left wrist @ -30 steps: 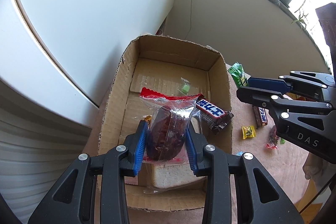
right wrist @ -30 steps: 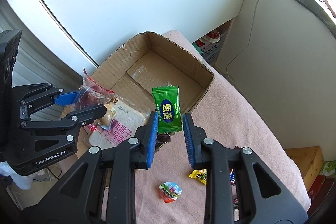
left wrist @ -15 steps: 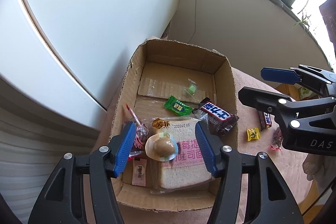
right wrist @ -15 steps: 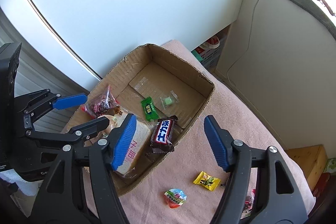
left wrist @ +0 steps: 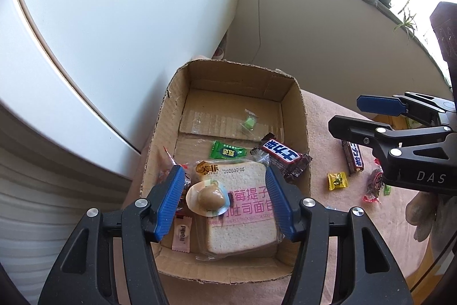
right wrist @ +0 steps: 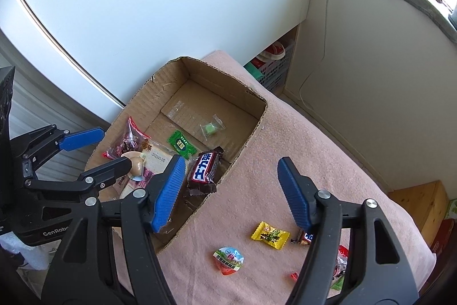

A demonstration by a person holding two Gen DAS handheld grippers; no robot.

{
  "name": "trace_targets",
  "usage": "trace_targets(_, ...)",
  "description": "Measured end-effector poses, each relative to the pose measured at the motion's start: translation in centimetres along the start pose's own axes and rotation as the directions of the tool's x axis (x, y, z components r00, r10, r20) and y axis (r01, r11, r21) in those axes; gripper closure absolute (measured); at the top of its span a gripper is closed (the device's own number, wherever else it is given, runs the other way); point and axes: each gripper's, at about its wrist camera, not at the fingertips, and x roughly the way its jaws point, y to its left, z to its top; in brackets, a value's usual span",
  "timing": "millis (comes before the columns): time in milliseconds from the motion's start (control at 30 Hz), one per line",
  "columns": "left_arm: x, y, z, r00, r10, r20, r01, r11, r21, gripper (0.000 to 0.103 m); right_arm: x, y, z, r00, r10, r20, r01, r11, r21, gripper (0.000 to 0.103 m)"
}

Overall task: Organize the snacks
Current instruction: 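Grasp the red-wrapped candy bag with the left tool while the right tool grasps the clear green candy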

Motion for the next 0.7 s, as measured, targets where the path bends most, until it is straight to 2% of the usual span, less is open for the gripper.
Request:
trace_targets(200,-0.4,-1.8,-0.1,1.000,-0.010,0.007,0.010,0.999,0.036,0.045,-1.2,-1.2,-1.1,1.000,0.004,0.004,-0.004,1.000,0.015,0.033)
trace_targets(300,-0.5,-2.8,-0.2,1.000,-0.020,0.007,0.020,0.998,0.056,0.045,-2.0,-2.2,-1.6,0.999,-0.030,0.013,0.030,0.999,0.020,0.033)
trace_targets(700,-0.7,-7.3,-1.7,0.997,-0.077,-0.026,0.080,0.988,0.131,0.045,-4.9,-7.9,-5.4,0.997,-0.078,-0.014,0.079,0.990,0.119,0.033)
